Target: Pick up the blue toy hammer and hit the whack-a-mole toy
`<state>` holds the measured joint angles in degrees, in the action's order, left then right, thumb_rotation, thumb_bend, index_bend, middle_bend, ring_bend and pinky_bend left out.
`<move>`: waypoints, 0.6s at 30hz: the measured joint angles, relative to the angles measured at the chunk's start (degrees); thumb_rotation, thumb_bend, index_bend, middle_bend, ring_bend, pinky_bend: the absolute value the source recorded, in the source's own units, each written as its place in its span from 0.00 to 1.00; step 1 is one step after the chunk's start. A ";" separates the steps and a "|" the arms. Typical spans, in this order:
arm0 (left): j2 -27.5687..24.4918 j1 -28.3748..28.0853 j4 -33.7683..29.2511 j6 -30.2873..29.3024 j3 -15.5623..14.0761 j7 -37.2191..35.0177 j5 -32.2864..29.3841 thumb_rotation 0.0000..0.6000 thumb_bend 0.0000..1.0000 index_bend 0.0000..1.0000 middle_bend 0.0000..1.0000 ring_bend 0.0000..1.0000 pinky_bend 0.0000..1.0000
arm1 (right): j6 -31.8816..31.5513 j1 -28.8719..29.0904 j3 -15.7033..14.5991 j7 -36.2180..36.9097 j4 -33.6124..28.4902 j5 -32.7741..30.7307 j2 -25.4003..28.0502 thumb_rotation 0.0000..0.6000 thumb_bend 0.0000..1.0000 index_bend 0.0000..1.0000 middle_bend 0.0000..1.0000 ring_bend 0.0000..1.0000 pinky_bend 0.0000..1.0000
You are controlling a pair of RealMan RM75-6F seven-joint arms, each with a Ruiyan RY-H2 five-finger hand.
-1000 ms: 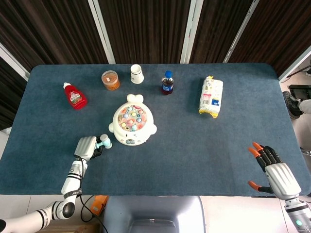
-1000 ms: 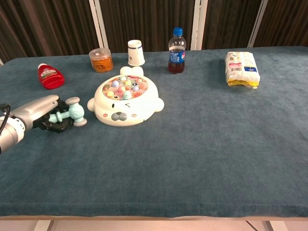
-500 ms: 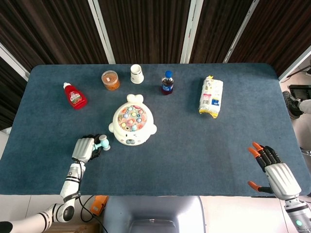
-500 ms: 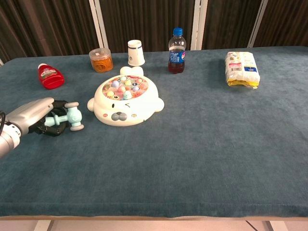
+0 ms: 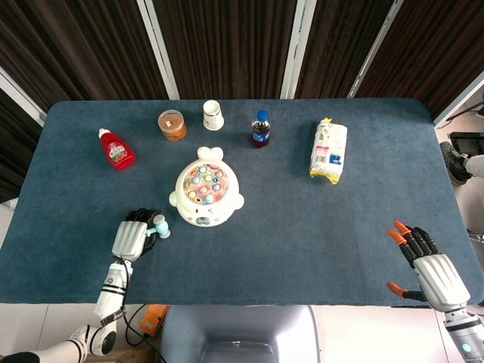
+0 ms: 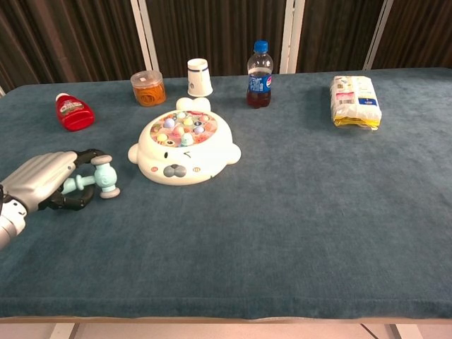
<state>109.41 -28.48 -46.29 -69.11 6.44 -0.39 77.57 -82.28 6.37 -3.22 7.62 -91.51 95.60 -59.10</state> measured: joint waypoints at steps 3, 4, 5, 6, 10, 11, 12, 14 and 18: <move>0.86 0.58 1.82 -0.64 -0.67 -0.63 0.72 1.00 0.54 0.13 0.19 0.11 0.18 | -0.01 -0.02 -0.01 0.08 0.00 0.01 0.04 1.00 0.25 0.00 0.00 0.00 0.00; 1.32 0.94 2.73 -1.01 -1.05 -0.99 1.10 1.00 0.54 0.13 0.18 0.11 0.18 | -0.06 -0.03 -0.01 0.11 -0.01 0.03 0.04 1.00 0.25 0.00 0.00 0.00 0.00; 1.65 1.27 3.33 -1.35 -1.34 -1.41 1.40 1.00 0.53 0.12 0.18 0.11 0.18 | -0.15 -0.08 0.00 0.19 0.00 0.00 0.06 1.00 0.25 0.00 0.00 0.00 0.00; 1.95 1.60 3.84 -1.68 -1.62 -1.93 1.71 1.00 0.53 0.11 0.18 0.10 0.18 | -0.18 -0.10 0.01 0.26 0.01 -0.01 0.08 1.00 0.25 0.00 0.00 0.00 0.00; 2.76 2.84 4.89 -2.34 -2.46 -3.63 2.79 1.00 0.53 0.09 0.16 0.09 0.17 | -0.27 -0.15 -0.01 0.31 0.04 0.05 0.12 1.00 0.25 0.00 0.00 0.00 0.00; 2.76 2.96 4.82 -2.38 -2.49 -3.69 2.87 1.00 0.52 0.08 0.15 0.08 0.17 | -0.27 -0.16 -0.03 0.30 0.04 0.07 0.13 1.00 0.25 0.00 0.00 0.00 0.00; 2.72 3.06 4.73 -2.41 -2.54 -3.73 2.97 1.00 0.52 0.08 0.15 0.08 0.17 | -0.26 -0.16 -0.03 0.29 0.03 0.06 0.14 1.00 0.25 0.00 0.00 0.00 0.00; 2.63 3.32 4.58 -2.68 -2.74 -3.75 3.34 1.00 0.52 0.07 0.15 0.07 0.17 | -0.29 -0.18 -0.01 0.30 0.00 0.05 0.13 1.00 0.25 0.00 0.00 0.00 0.00; 2.43 3.76 3.96 -3.17 -2.84 -3.95 3.80 1.00 0.51 0.06 0.14 0.07 0.16 | -0.24 -0.20 -0.04 0.22 0.01 0.04 0.12 1.00 0.25 0.00 0.00 0.00 0.00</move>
<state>111.85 -24.71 -42.33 -72.29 3.60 -4.34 81.37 -82.51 6.18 -3.26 7.85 -91.50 95.65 -58.98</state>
